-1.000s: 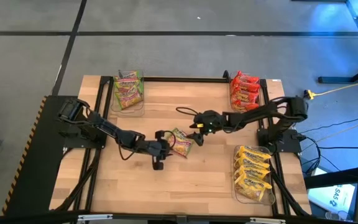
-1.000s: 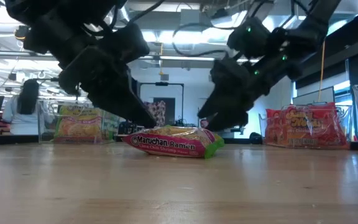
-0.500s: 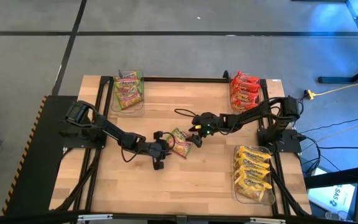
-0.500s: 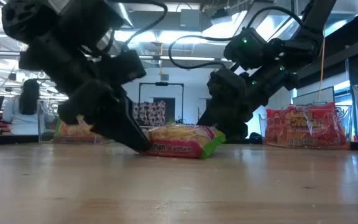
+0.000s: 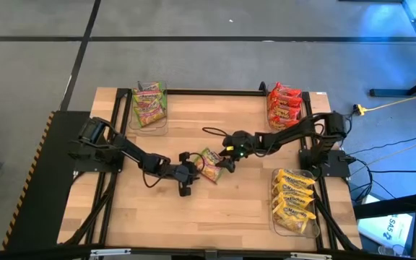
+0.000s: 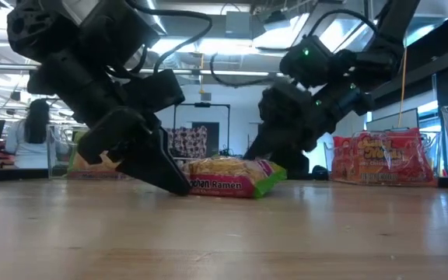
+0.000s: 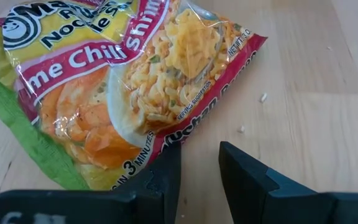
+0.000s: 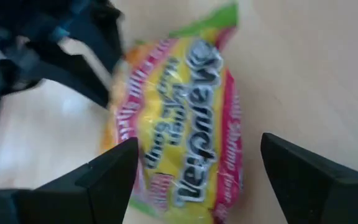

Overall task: Sort Maruchan noodles
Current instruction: Put the green noodle pack into the top left transparent bin

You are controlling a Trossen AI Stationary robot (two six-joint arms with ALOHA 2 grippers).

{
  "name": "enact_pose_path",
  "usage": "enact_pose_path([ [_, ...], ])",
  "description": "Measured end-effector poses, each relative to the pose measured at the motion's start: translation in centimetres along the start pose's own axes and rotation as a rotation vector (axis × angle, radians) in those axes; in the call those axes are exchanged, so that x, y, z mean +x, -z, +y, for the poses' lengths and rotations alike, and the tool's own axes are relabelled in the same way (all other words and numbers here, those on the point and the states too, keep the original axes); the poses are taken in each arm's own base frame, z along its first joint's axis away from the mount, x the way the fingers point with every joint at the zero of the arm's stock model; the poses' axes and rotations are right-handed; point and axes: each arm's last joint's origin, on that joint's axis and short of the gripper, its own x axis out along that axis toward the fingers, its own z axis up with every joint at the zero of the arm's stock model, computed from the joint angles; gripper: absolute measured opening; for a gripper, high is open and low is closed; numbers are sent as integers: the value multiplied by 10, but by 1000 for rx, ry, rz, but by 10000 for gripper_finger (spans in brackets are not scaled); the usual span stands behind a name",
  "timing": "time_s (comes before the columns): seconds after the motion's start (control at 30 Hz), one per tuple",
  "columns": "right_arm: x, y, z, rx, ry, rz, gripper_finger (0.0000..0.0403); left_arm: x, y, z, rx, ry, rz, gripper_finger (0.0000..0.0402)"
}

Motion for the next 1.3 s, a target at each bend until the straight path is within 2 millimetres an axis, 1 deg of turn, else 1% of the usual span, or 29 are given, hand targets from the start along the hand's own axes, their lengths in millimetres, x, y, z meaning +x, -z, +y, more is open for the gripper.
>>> enact_pose_path([
  [0.1, 5, 5, -5, 31, 21, 19, 308, 0, 0, 1, -5, 1, 0, 103],
  [0.27, 12, 7, -8, 38, -20, 10, 308, 1, -1, 1, -7, 1, -8, 103],
  [0.5, 15, 6, -6, 47, -78, -5, 306, 1, -2, 1, 1, 2, -22, 103],
  [0.57, 15, 6, -6, 41, -79, -6, 299, 1, -2, 1, 18, 0, -23, 103],
  [0.63, 15, 6, -6, 29, -77, -10, 281, 1, -2, 1, 25, -1, -24, 103],
  [0.7, 15, 6, -6, 8, -70, -16, 255, 1, -3, 2, 33, -3, -24, 103],
  [0.93, 15, 5, -6, -83, -68, -38, 140, 2, -3, 4, 42, -14, -26, 103],
  [1.03, 15, 4, -6, -105, -44, -53, 100, 2, -5, 5, 42, -65, -34, 103],
  [1.17, 15, 3, -6, -147, -30, -63, 66, 1, -7, 6, 33, -47, -28, 111],
  [1.3, 15, 3, -5, -179, -28, -69, 52, -9, -12, 8, 10, -40, -3, 135],
])
